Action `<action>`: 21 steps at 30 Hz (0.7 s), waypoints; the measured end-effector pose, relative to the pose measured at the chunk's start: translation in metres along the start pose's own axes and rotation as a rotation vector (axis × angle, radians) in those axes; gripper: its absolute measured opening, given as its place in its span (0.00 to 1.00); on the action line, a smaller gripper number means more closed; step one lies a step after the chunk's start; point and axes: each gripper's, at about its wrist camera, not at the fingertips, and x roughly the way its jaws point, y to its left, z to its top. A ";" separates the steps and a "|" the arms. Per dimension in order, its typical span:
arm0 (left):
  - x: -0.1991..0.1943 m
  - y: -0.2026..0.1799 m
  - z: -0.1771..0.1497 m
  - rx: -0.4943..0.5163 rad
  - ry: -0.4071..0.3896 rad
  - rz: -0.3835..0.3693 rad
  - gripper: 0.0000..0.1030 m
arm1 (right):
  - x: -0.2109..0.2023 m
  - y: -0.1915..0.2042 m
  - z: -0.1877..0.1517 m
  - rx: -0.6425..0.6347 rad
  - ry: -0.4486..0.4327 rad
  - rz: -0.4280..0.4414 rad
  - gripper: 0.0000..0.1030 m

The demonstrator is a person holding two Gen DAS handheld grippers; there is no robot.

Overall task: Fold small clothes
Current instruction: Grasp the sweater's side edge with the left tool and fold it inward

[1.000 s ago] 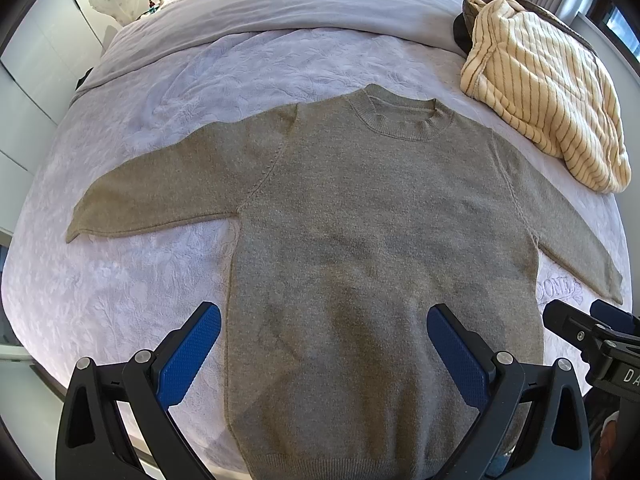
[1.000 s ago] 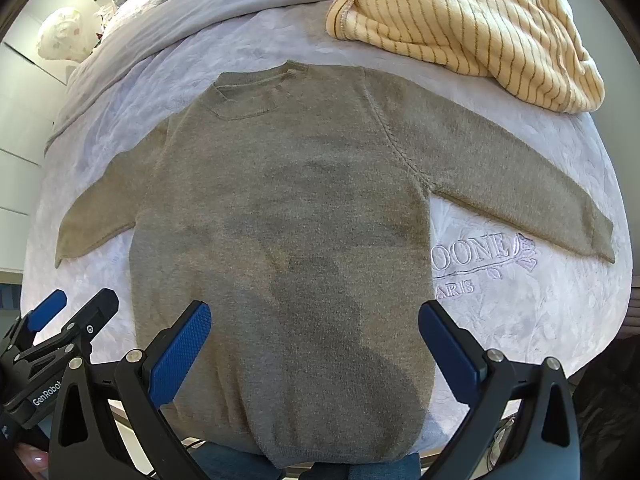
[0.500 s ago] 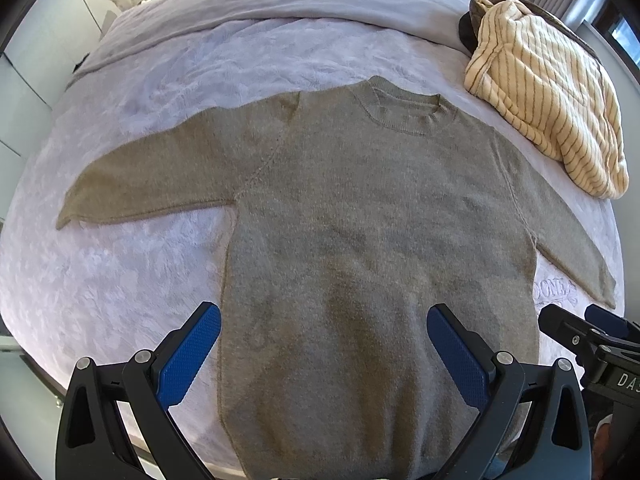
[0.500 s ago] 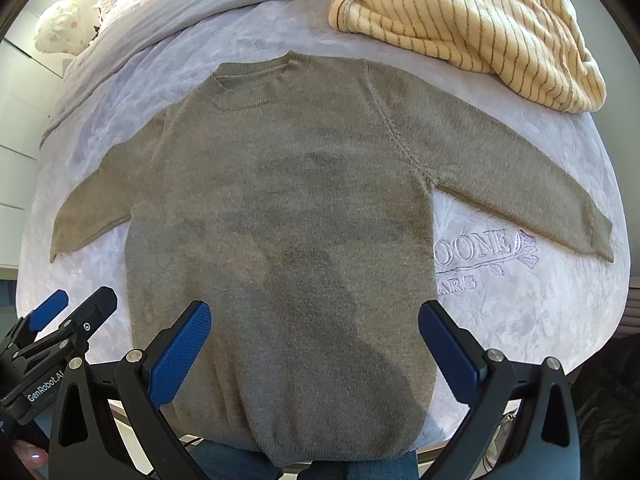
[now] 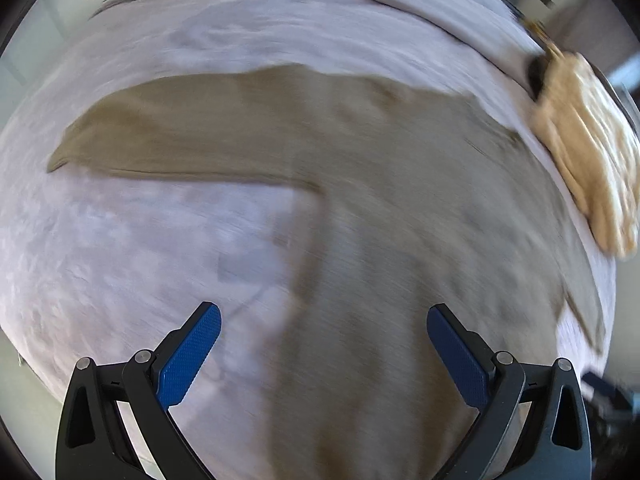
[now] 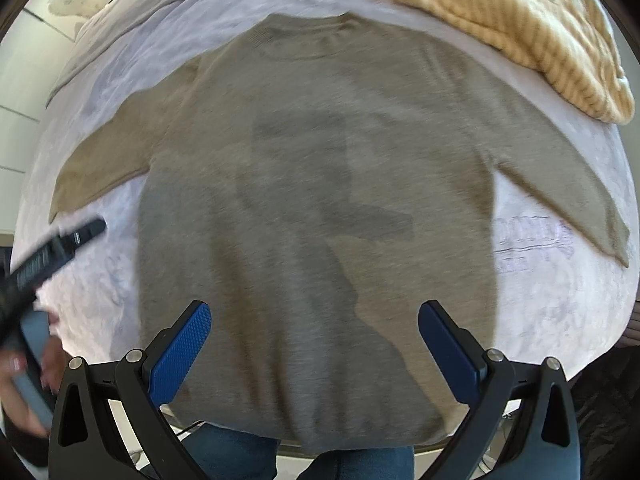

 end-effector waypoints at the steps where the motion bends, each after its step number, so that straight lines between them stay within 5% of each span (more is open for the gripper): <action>1: 0.002 0.018 0.007 -0.030 -0.015 0.003 1.00 | 0.004 0.007 -0.001 -0.005 0.006 -0.001 1.00; 12: 0.060 0.206 0.085 -0.331 -0.180 0.029 1.00 | 0.052 0.073 -0.006 -0.083 0.103 -0.078 1.00; 15: 0.082 0.237 0.084 -0.438 -0.159 0.020 1.00 | 0.061 0.083 -0.009 -0.098 0.139 -0.089 1.00; 21: 0.082 0.259 0.075 -0.543 -0.263 -0.003 0.98 | 0.074 0.093 -0.023 -0.155 0.197 -0.081 1.00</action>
